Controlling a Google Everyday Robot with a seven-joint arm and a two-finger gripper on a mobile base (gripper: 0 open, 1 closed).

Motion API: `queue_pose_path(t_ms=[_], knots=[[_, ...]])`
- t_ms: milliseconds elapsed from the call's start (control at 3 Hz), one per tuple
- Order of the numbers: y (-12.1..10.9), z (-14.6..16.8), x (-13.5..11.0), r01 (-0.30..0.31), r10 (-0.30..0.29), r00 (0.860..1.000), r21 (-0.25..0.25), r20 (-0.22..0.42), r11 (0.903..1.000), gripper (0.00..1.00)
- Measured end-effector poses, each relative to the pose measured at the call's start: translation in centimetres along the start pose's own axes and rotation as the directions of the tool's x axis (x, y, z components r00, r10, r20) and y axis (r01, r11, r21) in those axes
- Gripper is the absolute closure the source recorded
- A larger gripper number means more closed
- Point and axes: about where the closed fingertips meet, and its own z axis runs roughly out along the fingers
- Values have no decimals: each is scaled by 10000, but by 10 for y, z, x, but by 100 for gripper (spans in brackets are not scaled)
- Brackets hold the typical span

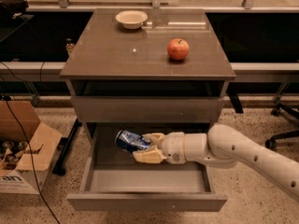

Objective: Place pepsi can into middle drawer

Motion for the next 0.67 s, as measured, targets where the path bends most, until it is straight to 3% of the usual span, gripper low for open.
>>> queue_pose_path(t_ms=[667], knots=[[-43, 9, 43, -321, 422, 9895, 739, -1385, 9967, 100]])
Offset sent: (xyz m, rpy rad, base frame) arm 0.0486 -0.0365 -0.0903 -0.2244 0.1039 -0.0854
